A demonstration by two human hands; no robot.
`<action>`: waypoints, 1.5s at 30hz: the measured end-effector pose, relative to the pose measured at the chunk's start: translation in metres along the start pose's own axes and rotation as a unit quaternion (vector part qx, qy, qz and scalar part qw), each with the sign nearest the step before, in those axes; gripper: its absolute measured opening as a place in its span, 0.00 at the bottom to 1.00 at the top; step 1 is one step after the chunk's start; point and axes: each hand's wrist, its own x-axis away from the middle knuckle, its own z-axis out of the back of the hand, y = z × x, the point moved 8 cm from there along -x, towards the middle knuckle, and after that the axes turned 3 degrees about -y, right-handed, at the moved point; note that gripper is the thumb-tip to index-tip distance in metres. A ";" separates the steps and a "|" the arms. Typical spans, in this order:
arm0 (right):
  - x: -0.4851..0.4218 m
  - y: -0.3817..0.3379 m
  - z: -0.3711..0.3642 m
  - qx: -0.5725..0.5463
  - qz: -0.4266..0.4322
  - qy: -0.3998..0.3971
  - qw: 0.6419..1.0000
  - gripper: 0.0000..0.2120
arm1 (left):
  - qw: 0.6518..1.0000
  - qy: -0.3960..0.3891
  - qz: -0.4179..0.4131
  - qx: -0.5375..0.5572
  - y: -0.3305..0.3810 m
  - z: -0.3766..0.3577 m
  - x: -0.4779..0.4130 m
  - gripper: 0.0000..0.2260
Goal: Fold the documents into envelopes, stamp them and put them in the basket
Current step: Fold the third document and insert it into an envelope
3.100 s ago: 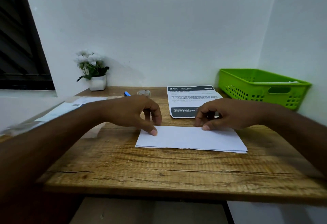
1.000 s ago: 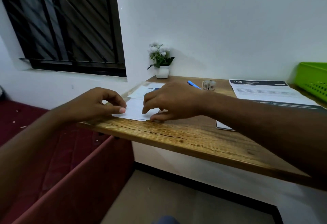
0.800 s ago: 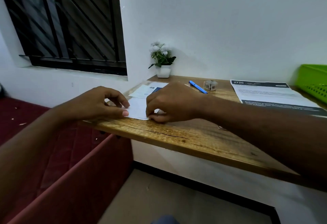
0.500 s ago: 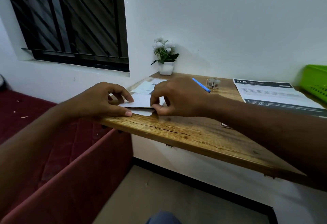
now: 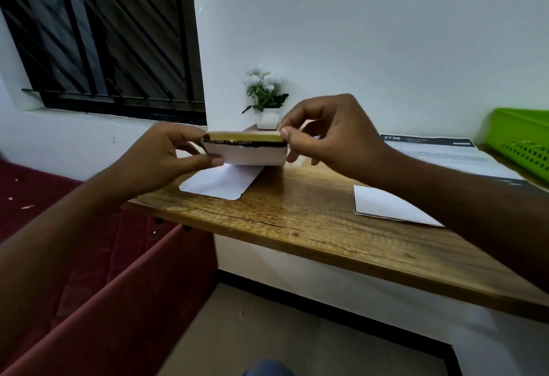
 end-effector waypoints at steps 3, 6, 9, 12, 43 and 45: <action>0.005 0.000 0.022 -0.024 -0.009 0.040 0.999 0.06 | 0.999 0.031 -0.017 0.031 0.018 0.001 -0.011 0.07; 0.013 0.000 0.045 -0.041 -0.017 0.080 0.996 0.07 | 0.995 0.069 -0.033 0.064 0.034 0.003 -0.024 0.04; 0.024 0.001 0.066 -0.032 -0.022 0.106 0.994 0.08 | 0.989 0.094 -0.061 0.095 0.050 0.002 -0.039 0.04; 0.033 0.004 0.084 -0.030 -0.035 0.118 0.992 0.07 | 0.987 0.110 -0.074 0.091 0.065 0.000 -0.058 0.11; 0.120 0.062 0.157 -0.129 -0.260 0.092 0.953 0.08 | 0.975 -0.113 -0.185 -0.048 0.154 -0.132 -0.181 0.09; 0.124 0.065 0.158 -0.136 -0.266 0.097 0.949 0.09 | 0.973 -0.099 -0.180 -0.105 0.152 -0.140 -0.180 0.13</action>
